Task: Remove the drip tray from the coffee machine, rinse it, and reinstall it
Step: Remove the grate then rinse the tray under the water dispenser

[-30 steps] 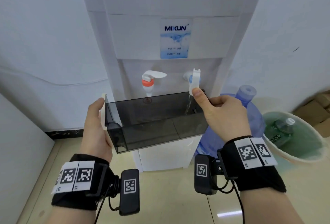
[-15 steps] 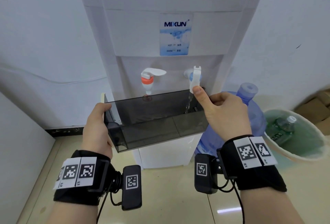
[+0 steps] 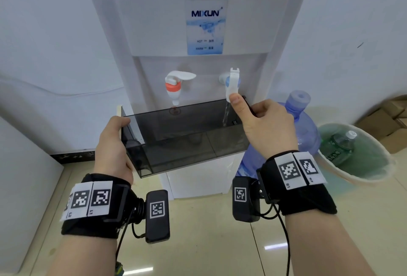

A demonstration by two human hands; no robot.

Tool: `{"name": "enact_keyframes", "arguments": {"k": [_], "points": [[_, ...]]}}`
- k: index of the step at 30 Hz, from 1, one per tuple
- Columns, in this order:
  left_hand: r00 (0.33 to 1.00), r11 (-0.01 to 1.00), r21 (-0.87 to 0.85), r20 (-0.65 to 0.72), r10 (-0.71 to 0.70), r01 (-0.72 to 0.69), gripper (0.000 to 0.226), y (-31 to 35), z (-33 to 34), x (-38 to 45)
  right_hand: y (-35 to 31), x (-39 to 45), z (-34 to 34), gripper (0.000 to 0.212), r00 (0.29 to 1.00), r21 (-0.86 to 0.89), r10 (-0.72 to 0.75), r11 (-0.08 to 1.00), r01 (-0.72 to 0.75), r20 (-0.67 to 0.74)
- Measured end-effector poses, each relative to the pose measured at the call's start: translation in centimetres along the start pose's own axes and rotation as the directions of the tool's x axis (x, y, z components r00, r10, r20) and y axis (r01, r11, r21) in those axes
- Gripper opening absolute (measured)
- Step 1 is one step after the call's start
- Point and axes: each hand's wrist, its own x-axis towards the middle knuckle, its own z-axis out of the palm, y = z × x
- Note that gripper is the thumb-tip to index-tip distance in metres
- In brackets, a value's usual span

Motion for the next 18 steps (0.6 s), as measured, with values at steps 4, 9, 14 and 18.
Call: {"name": "enact_keyframes", "arguments": {"k": [4,9,14,18], "points": [[1.000,1.000,0.000,-0.019,0.011,-0.011,0.019,0.23,-0.18,0.05,-0.38,-0.06,0.52,0.075,1.000,-0.004,-0.008,1.000,0.008,-0.003],[1.000,1.000,-0.006,-0.022,0.018,-0.018,0.021,0.51,-0.33,-0.09,-0.62,0.01,0.78,0.076,1.000,0.001,-0.009,1.000,0.009,-0.001],[1.000,1.000,0.002,-0.015,0.009,-0.009,0.021,0.59,0.08,-0.01,-0.44,0.34,0.44,0.074,1.000,0.018,-0.004,1.000,0.004,-0.008],[0.999,1.000,-0.011,-0.039,-0.004,0.004,0.022,0.42,0.24,-0.26,-0.18,0.37,0.25,0.075,1.000,0.019,0.006,1.000,-0.006,0.001]]}}
